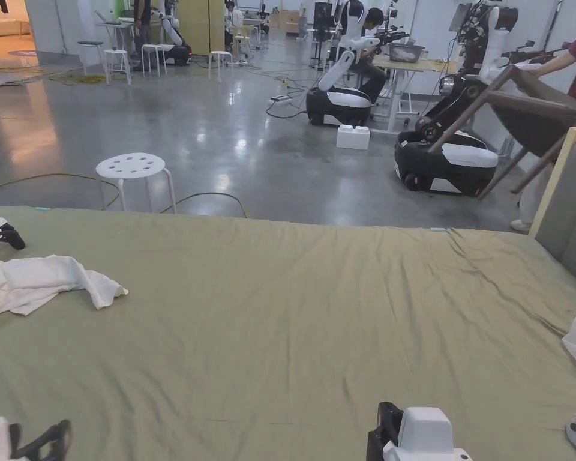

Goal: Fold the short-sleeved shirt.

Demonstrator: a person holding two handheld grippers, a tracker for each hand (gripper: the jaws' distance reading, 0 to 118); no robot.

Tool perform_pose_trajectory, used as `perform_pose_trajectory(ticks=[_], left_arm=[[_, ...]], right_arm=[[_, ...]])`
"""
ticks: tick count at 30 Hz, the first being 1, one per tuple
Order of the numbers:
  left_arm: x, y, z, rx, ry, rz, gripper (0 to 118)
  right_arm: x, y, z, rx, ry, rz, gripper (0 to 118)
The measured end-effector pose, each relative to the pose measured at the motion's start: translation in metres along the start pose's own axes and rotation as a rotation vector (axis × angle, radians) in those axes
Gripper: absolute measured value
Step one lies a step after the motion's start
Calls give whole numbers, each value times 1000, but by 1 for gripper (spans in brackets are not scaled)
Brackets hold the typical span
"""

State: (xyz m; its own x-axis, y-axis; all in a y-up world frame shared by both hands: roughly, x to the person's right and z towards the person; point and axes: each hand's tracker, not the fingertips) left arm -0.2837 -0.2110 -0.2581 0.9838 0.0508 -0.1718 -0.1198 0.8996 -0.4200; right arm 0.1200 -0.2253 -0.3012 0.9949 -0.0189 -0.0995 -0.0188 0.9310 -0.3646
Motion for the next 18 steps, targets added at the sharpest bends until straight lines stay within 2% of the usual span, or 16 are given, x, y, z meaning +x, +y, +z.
perform_pose_trajectory(ticks=[4, 10, 18], left_arm=[[39, -3, -14, 104, -11, -57, 41], [93, 9, -5, 220, 2, -82, 2], [109, 17, 0, 281, 18, -70, 0]], right_arm=[[-7, 11, 0, 36, -3, 1, 0], [-11, 22, 1, 86, -23, -7, 0], [-13, 27, 9, 168, -47, -20, 0]])
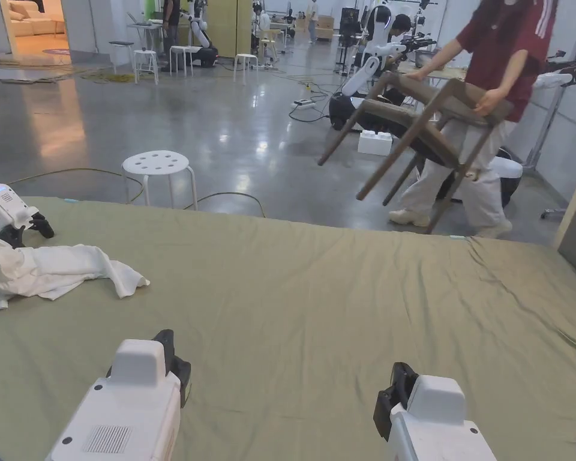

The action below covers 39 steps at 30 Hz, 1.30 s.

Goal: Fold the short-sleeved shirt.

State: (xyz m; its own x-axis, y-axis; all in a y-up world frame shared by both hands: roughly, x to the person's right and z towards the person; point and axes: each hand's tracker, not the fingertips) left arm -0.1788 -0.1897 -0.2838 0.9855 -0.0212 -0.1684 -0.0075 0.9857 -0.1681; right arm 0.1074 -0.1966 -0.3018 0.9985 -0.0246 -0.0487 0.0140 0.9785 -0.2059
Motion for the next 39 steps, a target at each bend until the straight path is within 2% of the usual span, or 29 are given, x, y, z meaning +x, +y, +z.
perform_pose_trajectory(ticks=[6, 15, 25, 27, 29, 30, 31, 32, 33, 34, 35, 39], left_arm=[[0, 1, 3, 3, -33, -14, 0], [-4, 5, 6, 20, -28, -26, 0], [-10, 3, 6, 6, -18, -11, 0], [-12, 3, 6, 6, -18, -8, 4], [-13, 3, 6, 6, -12, -8, 16], [-13, 4, 5, 5, -13, -5, 23], [-14, 4, 5, 6, -14, -1, 38], [-15, 4, 5, 8, -12, 2, 53], [-15, 5, 4, 9, -7, 5, 68], [-15, 5, 4, 13, -1, 8, 80], [-16, 5, 4, 19, 9, 8, 86], [-17, 5, 3, 33, 45, -6, 90]], right_arm=[[2, -2, 4, 25, -12, 24, 0], [9, -4, 8, 40, -57, -15, 0], [2, -3, 9, 41, -30, 12, 1], [0, -2, 8, 39, -31, 21, 1], [-1, -3, 7, 38, -41, 33, 11], [-1, -3, 7, 40, -42, 34, 24], [-1, -3, 7, 40, -42, 34, 49], [-2, -3, 6, 39, -43, 39, 68], [-2, -3, 6, 38, -47, 47, 80], [-2, -3, 5, 38, -53, 56, 86], [-2, -4, 5, 46, -63, 64, 87], [-1, -3, 6, 59, -69, 76, 90]])
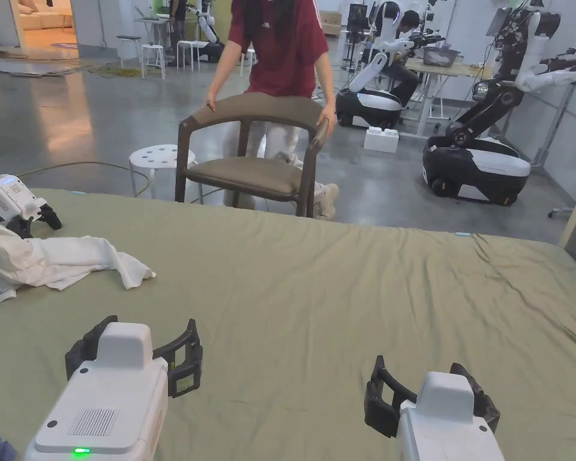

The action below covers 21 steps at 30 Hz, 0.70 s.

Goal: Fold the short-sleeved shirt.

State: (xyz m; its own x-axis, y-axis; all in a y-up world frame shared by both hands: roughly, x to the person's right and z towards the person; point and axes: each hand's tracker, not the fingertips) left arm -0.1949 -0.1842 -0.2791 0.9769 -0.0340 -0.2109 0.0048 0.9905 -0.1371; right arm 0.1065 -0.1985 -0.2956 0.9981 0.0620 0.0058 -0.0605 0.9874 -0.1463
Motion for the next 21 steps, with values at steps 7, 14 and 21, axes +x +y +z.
perform_pose_trajectory(ticks=[7, 14, 21], left_arm=[[-9, 2, -4, -21, -2, 37, 102], [-11, 1, -5, -23, 0, 43, 108], [-15, 3, -9, -40, -58, 104, 108]], right_arm=[[2, 3, -3, -1, 26, -4, 102], [5, 5, -12, -54, 40, -95, 102], [8, 12, -21, -114, -31, -132, 101]])
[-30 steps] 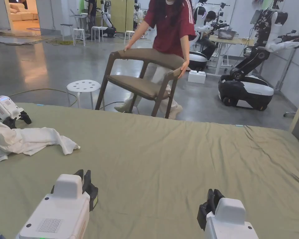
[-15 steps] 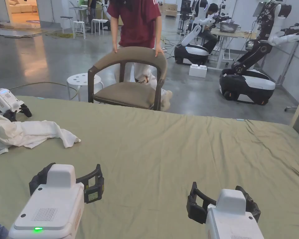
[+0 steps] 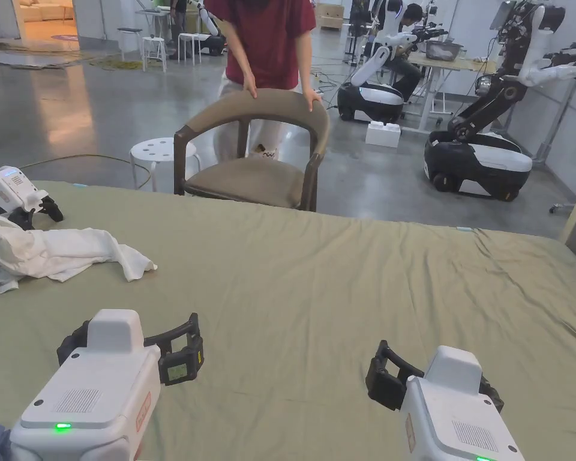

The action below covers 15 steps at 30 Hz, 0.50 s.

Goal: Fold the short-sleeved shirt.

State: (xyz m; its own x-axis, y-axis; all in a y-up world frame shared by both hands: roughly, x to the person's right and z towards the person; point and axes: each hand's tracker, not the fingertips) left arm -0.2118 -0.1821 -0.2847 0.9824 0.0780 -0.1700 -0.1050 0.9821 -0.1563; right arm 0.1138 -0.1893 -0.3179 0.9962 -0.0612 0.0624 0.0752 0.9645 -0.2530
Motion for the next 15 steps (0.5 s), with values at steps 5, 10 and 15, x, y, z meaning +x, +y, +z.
perform_pose_trajectory(ticks=[5, 10, 15], left_arm=[[1, 0, 0, 46, -7, 28, 108], [4, -1, -1, 70, 4, 21, 108], [8, -1, 0, 75, 6, -26, 108]], right_arm=[[0, 7, -1, -35, 17, -37, 101], [0, 11, -4, -75, 12, -72, 101], [-4, 12, -6, -117, -8, -81, 101]])
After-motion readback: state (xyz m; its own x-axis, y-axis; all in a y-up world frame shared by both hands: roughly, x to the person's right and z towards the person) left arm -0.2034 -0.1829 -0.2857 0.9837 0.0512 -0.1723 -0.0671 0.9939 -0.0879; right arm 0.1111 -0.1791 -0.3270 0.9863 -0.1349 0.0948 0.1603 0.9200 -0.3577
